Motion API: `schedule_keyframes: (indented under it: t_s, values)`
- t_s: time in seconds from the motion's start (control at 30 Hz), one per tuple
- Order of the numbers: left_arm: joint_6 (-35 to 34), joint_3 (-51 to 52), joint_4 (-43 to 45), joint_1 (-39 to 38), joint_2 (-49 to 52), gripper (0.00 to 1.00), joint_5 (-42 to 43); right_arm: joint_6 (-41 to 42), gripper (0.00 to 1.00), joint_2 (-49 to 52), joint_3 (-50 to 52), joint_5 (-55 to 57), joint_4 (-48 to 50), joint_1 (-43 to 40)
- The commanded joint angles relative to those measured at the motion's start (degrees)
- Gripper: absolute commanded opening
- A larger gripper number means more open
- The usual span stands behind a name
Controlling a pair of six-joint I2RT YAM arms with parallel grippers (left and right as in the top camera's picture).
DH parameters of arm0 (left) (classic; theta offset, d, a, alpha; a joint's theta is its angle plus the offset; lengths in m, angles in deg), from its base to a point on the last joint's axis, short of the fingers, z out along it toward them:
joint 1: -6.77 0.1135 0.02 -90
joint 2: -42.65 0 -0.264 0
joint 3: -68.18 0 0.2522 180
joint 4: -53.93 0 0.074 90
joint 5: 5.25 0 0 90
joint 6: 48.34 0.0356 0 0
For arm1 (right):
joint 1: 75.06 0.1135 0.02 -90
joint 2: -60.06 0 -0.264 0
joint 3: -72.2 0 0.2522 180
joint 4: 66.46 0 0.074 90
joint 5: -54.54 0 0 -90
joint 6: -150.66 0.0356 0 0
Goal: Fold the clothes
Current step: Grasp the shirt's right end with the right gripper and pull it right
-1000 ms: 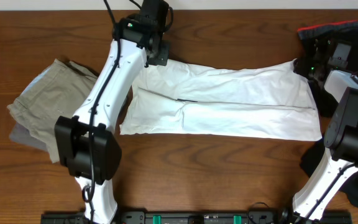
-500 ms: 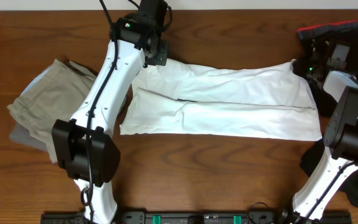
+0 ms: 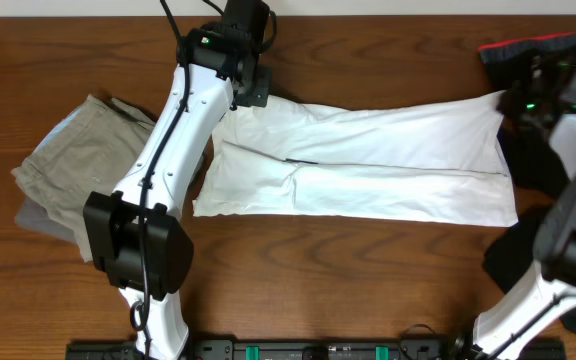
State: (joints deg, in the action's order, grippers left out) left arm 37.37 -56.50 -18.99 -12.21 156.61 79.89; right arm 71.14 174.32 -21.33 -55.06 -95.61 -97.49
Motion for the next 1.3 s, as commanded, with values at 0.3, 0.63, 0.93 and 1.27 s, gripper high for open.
schedule_keyframes:
  t_s: [0.3, 0.63, 0.93, 1.27]
  values:
    - [-0.5, 0.1, -0.8, 0.7, -0.6, 0.06, -0.1, -1.5, 0.01, -4.4, -0.4, -0.2, -7.9, -1.1]
    - [-1.0, 0.1, -7.4, 2.1, -0.9, 0.06, 0.0, -5.3, 0.01, -4.4, -0.4, -4.7, -13.4, -1.0]
    - [-5.2, 0.1, -17.2, 2.3, -0.9, 0.06, 6.5, -5.2, 0.01, -4.5, -0.4, -1.7, -27.1, -1.0]
    - [-10.0, 0.1, -30.4, 2.3, -0.9, 0.06, 7.3, -5.0, 0.01, -6.1, -0.4, 4.5, -41.2, -1.0]
